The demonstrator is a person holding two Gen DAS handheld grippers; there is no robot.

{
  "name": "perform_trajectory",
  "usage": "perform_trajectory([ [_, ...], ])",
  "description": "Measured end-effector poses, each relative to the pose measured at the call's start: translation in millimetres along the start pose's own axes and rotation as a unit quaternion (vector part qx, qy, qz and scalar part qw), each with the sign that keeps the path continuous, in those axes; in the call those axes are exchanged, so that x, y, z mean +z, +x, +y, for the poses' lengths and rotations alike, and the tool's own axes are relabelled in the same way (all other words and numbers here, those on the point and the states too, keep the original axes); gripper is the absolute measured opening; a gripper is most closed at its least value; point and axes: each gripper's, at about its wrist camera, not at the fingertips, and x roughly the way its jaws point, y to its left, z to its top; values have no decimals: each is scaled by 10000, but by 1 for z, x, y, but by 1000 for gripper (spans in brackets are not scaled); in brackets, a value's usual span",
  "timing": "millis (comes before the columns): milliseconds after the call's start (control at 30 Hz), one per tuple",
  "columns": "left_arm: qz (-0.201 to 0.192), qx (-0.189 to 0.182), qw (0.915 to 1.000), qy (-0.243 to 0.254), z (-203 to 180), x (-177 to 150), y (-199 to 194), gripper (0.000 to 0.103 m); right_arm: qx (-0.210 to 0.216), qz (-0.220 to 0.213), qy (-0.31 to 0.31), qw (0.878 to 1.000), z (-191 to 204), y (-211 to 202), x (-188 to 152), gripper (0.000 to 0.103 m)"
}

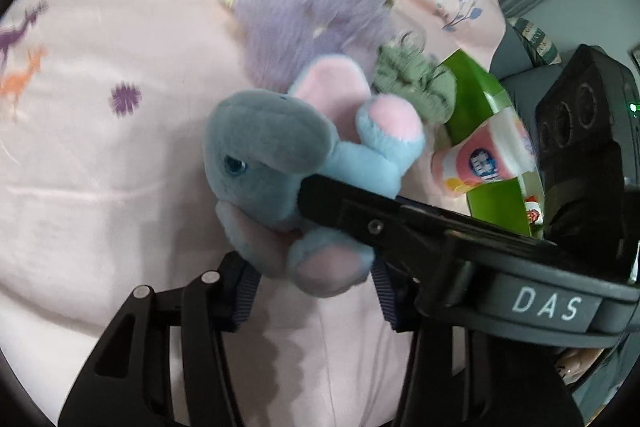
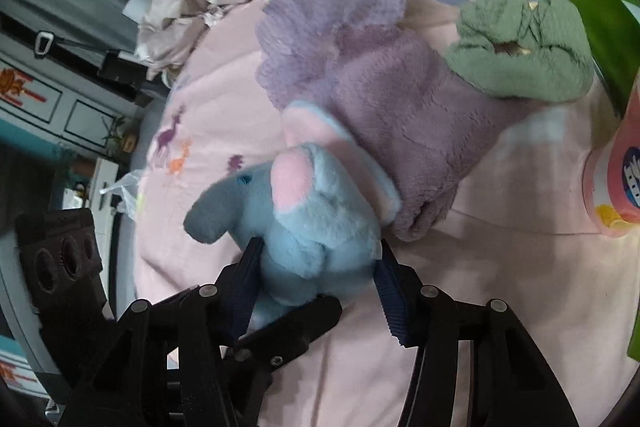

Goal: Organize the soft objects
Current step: 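Carry the plush elephant in the right gripper over the green box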

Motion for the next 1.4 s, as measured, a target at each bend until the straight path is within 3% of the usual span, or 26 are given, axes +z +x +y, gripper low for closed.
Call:
perform_trajectory([
  [300, -864, -37, 9942, 644, -45, 9, -44, 48, 132, -896, -452, 9949, 22, -64, 4, 56],
  [600, -1355, -205, 9787, 1531, -117, 21, -66, 48, 142, -1936, -429, 9800, 5, -148, 0, 56],
  [1100, -1173, -688, 9574, 2546, -214, 31, -36, 48, -180, -2832, 222, 9586, -66, -226, -16, 56],
  [1400, -850, -888, 9477, 2947, -259, 30, -2, 48, -396, -3085, 715, 9477, -111, -249, -27, 56],
])
